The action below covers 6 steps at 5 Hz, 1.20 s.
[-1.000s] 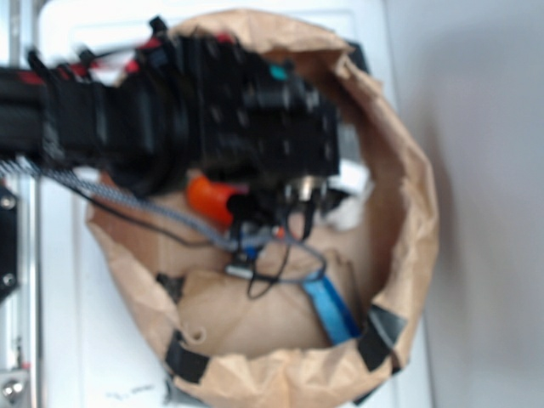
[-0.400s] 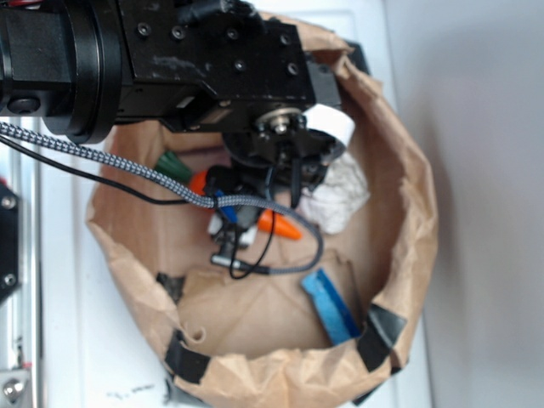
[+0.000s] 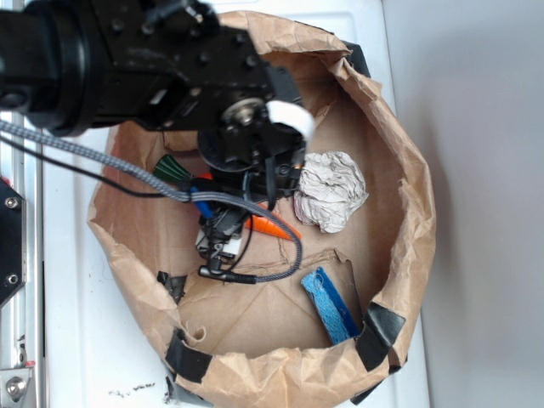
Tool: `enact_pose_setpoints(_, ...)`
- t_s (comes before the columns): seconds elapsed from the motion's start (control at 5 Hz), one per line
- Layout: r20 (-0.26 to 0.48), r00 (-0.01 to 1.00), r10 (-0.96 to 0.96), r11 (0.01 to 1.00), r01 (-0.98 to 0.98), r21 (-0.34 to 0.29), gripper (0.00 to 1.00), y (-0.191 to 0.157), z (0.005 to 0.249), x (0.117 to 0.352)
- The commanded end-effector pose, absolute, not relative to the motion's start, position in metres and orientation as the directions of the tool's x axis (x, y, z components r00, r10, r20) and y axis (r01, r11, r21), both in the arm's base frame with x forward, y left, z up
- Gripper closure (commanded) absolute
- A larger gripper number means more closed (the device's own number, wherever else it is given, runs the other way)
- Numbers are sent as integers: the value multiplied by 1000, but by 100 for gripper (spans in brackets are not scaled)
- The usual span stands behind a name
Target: Grab the carrot.
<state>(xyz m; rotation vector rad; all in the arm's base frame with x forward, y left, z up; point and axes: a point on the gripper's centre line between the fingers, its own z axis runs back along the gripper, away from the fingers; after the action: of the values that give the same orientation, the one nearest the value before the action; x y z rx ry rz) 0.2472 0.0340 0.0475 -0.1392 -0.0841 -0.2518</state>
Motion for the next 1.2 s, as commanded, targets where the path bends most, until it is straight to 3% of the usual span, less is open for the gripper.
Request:
enact_pose_setpoints(0.0,177,953,-247,967,255,-23,98,25,20,247)
enact_pose_setpoints(0.4,214,949,-232,972,234,17,100,21,9,245)
enact_pose_setpoints(0.6,207,954,-217,975,221,3,100,20,43,243)
enact_pose_setpoints(1.0,195,950,-245,962,263,-71,100,30,143,234)
